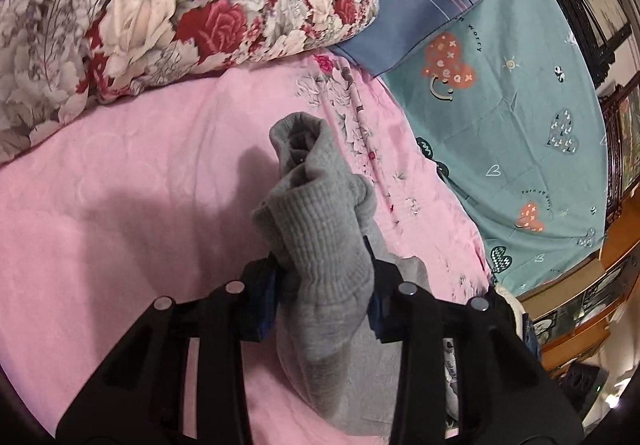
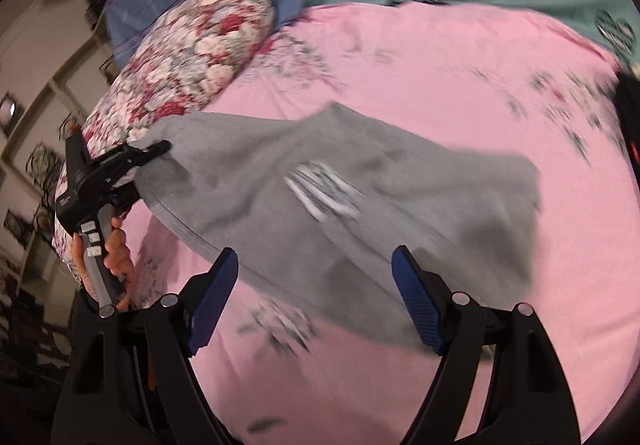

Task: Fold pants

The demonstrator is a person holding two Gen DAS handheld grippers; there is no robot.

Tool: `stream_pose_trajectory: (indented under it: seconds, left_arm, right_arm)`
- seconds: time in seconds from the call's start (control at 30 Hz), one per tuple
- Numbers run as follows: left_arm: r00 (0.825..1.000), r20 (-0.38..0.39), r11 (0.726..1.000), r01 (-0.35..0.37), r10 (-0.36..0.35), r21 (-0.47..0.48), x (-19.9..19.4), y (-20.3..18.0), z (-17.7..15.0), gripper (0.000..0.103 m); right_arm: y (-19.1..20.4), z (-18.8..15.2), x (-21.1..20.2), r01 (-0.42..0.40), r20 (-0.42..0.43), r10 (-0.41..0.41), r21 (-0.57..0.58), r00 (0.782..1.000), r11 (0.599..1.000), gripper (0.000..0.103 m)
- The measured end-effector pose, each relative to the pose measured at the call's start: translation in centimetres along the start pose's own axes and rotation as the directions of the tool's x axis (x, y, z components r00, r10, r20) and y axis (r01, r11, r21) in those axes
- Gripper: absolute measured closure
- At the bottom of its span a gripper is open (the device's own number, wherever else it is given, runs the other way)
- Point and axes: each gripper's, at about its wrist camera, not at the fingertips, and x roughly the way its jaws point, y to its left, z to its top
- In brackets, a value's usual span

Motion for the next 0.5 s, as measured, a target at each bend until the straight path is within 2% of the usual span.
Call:
stream_pose_trajectory:
  seconds: [0.13,0.2,0.23,0.3,0.37,0.47,0.5]
  left_arm:
    - [1.0,-0.014,0.999,0.017,-0.018,-0.051,0.6,2.4,-0.3,0.068]
    - [0.999,-0.03,0.996,0.03,-0.033,-0.086,0.9,3.5,-0.2,0.068]
    - [0.998,-0.036,0.994,0.044,-0.048,-0.099,1.0,3.8,-0.1,0.068]
    - [0.997,-0.044,0.992,0.054,-0.059,-0.114,1.1,4.0,0.0,0.068]
    - [0.998,-0.046,0.993,0.046,-0.051,-0.108,1.2,3.9,0.0,0.068]
    - [0.998,-0.05,0.995,0.035,-0.04,-0.095,1.4,3.7,0.0,0.068]
    - [0.998,-0.052,0.995,0.027,-0.032,-0.096,1.4,3.7,0.0,0.068]
  right_arm:
    - [3.2,4.3,5.3,-0.01,-0.059,0.005,-0.081,0.998,0.997,0.024]
    - [3.5,6.0,8.4,0.021,-0.091,-0.03,-0.097,0.995,0.995,0.025]
    - [3.5,6.5,9.8,0.045,-0.1,-0.055,-0.105,0.994,0.994,0.03]
    - [3.3,7.3,12.7,0.084,-0.143,-0.101,-0.116,0.985,0.99,0.094]
    - [2.6,7.2,15.1,0.064,-0.21,-0.077,-0.07,0.975,0.995,0.097]
    - [2.0,6.4,17.3,0.07,-0.258,-0.082,-0.057,0.963,0.996,0.098]
    - [2.0,6.3,17.4,0.071,-0.246,-0.084,-0.059,0.966,0.996,0.098]
